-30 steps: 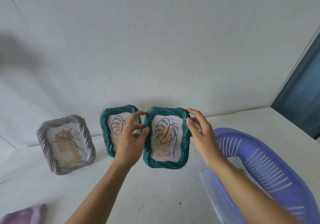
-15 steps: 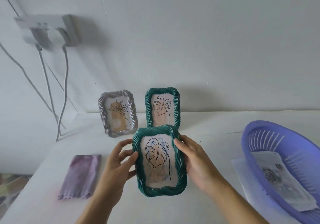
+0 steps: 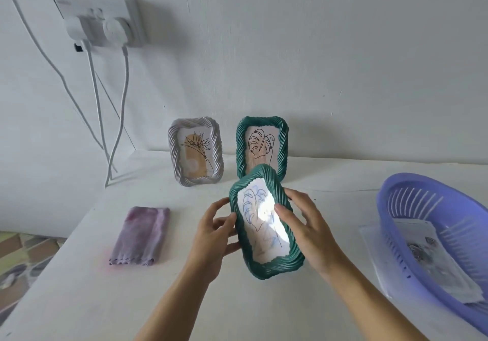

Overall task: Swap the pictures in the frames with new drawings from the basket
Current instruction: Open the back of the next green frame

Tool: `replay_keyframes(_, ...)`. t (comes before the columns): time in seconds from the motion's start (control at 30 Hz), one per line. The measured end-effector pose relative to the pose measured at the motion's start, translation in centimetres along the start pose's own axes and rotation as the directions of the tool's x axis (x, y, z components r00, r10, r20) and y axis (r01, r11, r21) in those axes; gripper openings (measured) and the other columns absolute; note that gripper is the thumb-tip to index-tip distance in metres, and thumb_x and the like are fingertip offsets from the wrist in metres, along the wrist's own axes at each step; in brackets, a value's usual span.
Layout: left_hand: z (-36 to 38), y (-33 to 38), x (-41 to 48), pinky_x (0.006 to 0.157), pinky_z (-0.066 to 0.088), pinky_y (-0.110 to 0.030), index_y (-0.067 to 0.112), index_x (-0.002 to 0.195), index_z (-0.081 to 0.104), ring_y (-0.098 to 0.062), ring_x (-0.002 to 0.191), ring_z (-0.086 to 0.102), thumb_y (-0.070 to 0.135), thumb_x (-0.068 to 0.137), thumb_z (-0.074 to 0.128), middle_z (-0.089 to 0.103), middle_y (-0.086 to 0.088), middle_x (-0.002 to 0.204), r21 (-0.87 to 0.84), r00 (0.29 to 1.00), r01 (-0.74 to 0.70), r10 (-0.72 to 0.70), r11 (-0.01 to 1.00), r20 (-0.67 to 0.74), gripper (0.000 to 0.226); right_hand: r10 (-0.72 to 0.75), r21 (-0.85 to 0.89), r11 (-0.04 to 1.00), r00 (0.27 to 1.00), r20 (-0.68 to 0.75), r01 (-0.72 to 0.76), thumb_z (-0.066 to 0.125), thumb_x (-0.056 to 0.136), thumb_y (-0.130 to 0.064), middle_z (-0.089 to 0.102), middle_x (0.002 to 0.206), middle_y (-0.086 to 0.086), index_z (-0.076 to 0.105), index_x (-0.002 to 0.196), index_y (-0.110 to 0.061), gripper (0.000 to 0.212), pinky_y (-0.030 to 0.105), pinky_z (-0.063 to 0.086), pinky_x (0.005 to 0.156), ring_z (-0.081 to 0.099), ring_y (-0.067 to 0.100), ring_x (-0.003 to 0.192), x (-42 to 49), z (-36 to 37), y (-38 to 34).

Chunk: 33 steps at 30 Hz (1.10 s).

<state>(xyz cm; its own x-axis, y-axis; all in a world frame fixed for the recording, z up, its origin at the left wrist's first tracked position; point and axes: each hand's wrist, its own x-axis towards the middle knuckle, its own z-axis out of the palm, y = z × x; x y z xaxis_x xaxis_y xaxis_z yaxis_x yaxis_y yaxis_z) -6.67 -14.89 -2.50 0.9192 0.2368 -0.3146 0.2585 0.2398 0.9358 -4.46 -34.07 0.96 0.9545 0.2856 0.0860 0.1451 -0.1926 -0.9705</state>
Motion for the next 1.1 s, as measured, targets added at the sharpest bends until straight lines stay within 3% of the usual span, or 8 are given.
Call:
replay_keyframes(0.1,0.3,-0.7,0.4,0.067,0.062,-0.038,0.029,0.127,0.061,-0.028,0.090,0.072,0.017,0.100,0.057,0.069,-0.016,0.103,0.107,1.000,0.020,-0.019,0.994,-0.007,0.029,0.110,0.134,0.984,0.990,0.085,-0.121,0.053,0.101,-0.031,0.070,0.113,-0.006,0.062,0.122,-0.034,0.022,0.012,0.047,0.085,0.064,0.009,0.108,-0.3,-0.7,0.3)
replay_keyframes(0.23,0.2,-1.4,1.1,0.067,0.062,-0.034,0.029,0.122,0.063,-0.025,0.081,0.072,0.014,0.098,0.061,0.069,-0.015,0.099,0.227,0.999,-0.016,0.022,0.974,-0.024,0.029,0.214,0.208,0.955,0.977,0.003,-0.210,0.054,0.101,-0.032,0.072,0.114,-0.006,0.066,0.117,-0.034,0.020,0.043,0.044,0.108,0.064,0.014,0.113,-0.6,-0.8,1.9)
replay_keyframes(0.3,0.2,-1.8,1.8,0.070,0.062,-0.034,0.029,0.127,0.064,-0.020,0.076,0.071,0.017,0.095,0.065,0.070,-0.008,0.099,0.330,0.999,-0.028,0.033,0.943,-0.010,0.034,0.202,0.169,0.966,0.979,-0.035,-0.194,0.053,0.101,-0.033,0.070,0.111,0.005,0.067,0.112,-0.038,0.018,0.049,0.041,0.109,0.061,0.026,0.112,-0.6,-0.6,2.2)
replay_keyframes(0.43,0.4,-1.3,2.4,0.073,0.061,-0.044,0.032,0.131,0.061,-0.013,0.065,0.066,0.021,0.091,0.070,0.070,0.004,0.104,0.530,0.993,-0.110,0.075,0.841,0.088,0.042,0.164,0.088,0.984,0.979,-0.121,-0.154,0.052,0.101,-0.033,0.067,0.097,0.010,0.067,0.103,-0.045,0.020,0.034,0.048,0.081,0.061,0.031,0.094,0.1,-0.5,1.2)
replay_keyframes(0.53,0.7,0.0,2.2,0.074,0.059,-0.029,0.041,0.132,0.056,-0.009,0.082,0.069,0.023,0.091,0.070,0.067,0.003,0.115,0.574,0.974,-0.223,0.160,0.788,0.158,0.046,0.163,0.015,0.987,0.976,-0.144,-0.163,0.051,0.100,-0.038,0.067,0.089,0.005,0.065,0.106,-0.047,0.017,0.027,0.045,0.070,0.062,0.026,0.086,0.8,-0.4,0.9)
replay_keyframes(0.73,0.9,4.4,-0.4,0.088,0.050,-0.012,0.045,0.127,0.060,0.009,0.104,0.063,0.043,0.096,0.054,0.070,0.024,0.113,0.405,0.917,-0.338,0.201,0.849,0.345,0.032,0.174,0.067,0.983,0.984,-0.035,-0.172,0.046,0.102,-0.042,0.069,0.113,-0.017,0.064,0.123,-0.039,0.027,0.028,0.052,0.091,0.063,0.002,0.108,1.7,2.5,0.7)
replay_keyframes(0.93,-2.4,5.1,-0.1,0.088,0.057,-0.034,0.031,0.127,0.064,-0.007,0.085,0.072,0.028,0.096,0.062,0.077,0.010,0.095,0.528,0.945,-0.317,0.309,0.788,0.107,0.031,0.110,0.119,0.986,0.990,0.093,-0.121,0.052,0.102,-0.026,0.064,0.121,-0.020,0.066,0.118,-0.035,0.023,0.012,0.042,0.090,0.055,-0.009,0.114,0.8,5.4,2.0)
replay_keyframes(1.1,-4.5,4.3,-0.6,0.080,0.057,-0.031,0.042,0.126,0.060,-0.012,0.077,0.074,0.028,0.099,0.057,0.077,0.003,0.090,0.558,0.953,-0.299,0.274,0.774,0.131,0.031,-0.001,-0.205,0.978,0.980,0.199,0.042,0.051,0.101,-0.038,0.043,0.139,-0.032,0.053,0.137,-0.043,0.036,0.009,0.030,0.106,0.034,-0.009,0.131,0.6,6.3,3.9)
